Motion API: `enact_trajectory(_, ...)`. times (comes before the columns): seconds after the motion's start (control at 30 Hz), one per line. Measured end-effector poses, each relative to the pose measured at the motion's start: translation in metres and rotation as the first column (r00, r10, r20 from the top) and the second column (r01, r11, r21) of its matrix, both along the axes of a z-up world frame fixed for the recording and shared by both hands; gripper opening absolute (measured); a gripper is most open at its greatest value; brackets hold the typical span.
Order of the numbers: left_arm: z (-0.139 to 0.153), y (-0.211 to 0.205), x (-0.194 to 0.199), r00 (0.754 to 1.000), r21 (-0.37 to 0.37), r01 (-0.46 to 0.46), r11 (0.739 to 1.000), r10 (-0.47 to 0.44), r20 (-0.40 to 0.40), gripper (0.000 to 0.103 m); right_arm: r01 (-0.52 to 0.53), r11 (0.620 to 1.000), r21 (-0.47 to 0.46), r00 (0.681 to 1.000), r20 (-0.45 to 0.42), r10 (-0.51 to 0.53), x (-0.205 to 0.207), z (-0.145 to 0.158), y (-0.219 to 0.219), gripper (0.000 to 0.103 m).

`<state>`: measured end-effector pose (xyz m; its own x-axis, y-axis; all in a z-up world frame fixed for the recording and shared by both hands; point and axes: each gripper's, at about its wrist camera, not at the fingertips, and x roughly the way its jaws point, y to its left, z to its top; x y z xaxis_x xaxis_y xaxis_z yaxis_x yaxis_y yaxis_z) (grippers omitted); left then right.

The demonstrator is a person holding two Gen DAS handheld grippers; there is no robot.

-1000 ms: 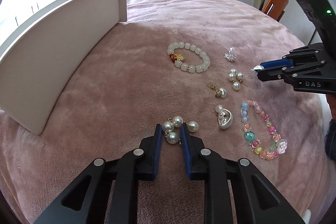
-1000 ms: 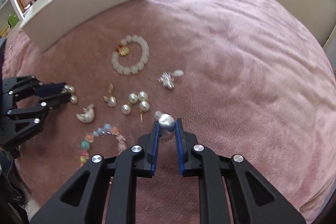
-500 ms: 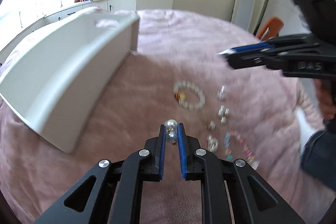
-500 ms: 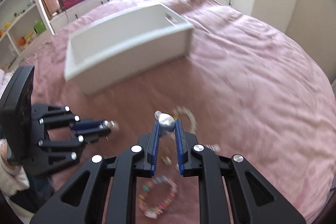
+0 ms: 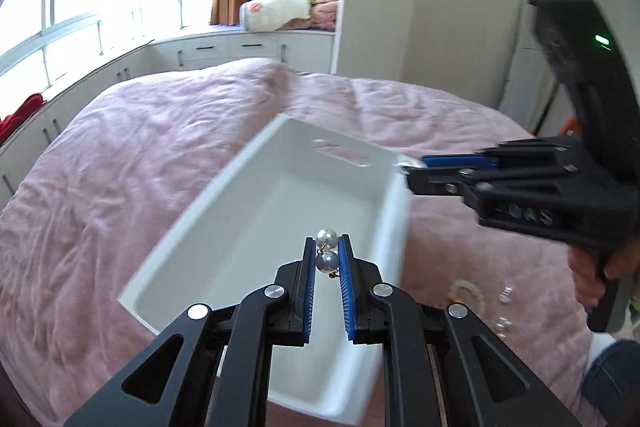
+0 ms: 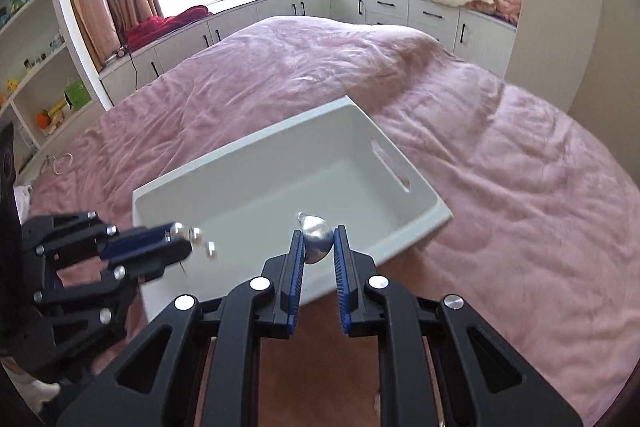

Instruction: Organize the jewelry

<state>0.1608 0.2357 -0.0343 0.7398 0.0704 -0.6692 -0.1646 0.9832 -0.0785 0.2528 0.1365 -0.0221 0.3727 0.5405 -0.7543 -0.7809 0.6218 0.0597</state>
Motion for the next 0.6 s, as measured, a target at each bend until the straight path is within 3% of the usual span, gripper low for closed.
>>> enact_trajectory(0.13,-0.018,0.030,0.016,0.996,0.001,-0.062,0.998,0.062,-0.058,0.016,0.010,0.999,-0.048,1.000,0.024,-0.009,0.007,-0.021,0.028,0.016)
enact_trajectory(0.47,-0.070,0.038,0.029,0.985,-0.011,-0.101,0.995,0.099,-0.143,0.017,0.024,0.997,-0.071,0.999,-0.028,-0.026,0.016,-0.062,0.055,0.016)
enact_trajectory(0.5,-0.072,0.039,0.028,0.984,-0.015,-0.105,0.994,0.102,-0.145,0.018,0.021,0.997,-0.078,0.999,-0.027,-0.023,0.016,-0.064,0.057,0.017)
enact_trajectory(0.6,-0.071,0.039,0.026,0.985,-0.004,-0.115,0.993,0.114,-0.132,0.041,0.038,0.996,-0.080,0.999,-0.022,-0.040,0.016,-0.064,0.056,0.021)
